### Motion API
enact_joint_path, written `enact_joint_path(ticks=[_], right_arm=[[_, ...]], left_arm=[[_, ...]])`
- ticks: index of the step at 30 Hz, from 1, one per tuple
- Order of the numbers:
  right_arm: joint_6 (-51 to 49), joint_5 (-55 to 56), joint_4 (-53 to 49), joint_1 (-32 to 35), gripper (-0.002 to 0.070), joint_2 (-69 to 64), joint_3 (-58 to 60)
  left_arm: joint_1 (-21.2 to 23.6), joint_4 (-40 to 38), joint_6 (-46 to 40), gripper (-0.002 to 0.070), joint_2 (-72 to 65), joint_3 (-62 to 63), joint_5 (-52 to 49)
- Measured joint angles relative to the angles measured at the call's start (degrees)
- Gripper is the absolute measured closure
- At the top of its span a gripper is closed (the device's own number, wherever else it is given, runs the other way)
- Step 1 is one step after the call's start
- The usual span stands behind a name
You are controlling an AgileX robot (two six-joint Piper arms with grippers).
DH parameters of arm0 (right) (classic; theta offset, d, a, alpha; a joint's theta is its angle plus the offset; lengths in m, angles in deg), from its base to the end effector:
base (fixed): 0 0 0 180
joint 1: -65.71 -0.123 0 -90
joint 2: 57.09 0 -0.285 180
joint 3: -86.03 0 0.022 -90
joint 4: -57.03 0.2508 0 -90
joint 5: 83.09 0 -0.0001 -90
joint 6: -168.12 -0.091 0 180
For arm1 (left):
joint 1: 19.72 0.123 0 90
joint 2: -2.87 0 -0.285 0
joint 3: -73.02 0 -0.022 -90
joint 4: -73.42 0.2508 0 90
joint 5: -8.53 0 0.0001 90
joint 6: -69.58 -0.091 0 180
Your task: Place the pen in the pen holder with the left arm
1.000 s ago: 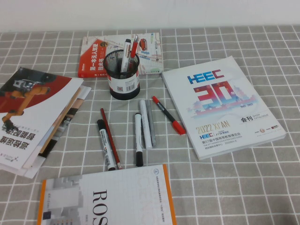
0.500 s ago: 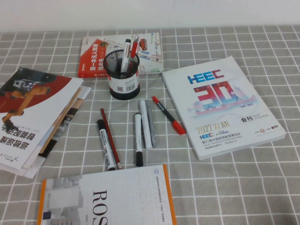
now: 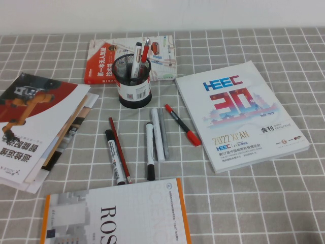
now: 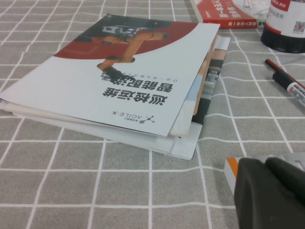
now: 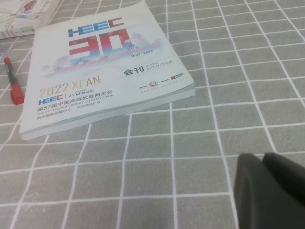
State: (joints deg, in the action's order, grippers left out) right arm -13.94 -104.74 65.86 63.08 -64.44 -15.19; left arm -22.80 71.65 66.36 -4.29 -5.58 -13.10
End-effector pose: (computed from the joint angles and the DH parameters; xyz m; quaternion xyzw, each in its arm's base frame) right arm 0.0524 0.0076 0.1709 0.0371 0.8057 0.0891 0.5844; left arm 0.0524 -0.0039 0.1717 0.0361 0.8050 -0.0124 0.5920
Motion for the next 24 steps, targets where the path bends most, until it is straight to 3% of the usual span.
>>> enact_joint_path(ticks=[7, 17, 24], right_arm=[[0.00, 0.00, 0.00, 0.00, 0.0688, 0.00, 0.00], [0.00, 0.00, 0.00, 0.00, 0.0688, 0.00, 0.00], [0.00, 0.00, 0.00, 0.00, 0.0689, 0.00, 0.00]], left_arm=[[0.00, -2.87, 2.62, 0.0677, 0.00, 0.00, 2.32], [0.00, -9.87, 24.27, 0.0677, 0.00, 0.00, 14.57], [0.00, -10.13, 26.54, 0.0677, 0.00, 0.00, 16.67]])
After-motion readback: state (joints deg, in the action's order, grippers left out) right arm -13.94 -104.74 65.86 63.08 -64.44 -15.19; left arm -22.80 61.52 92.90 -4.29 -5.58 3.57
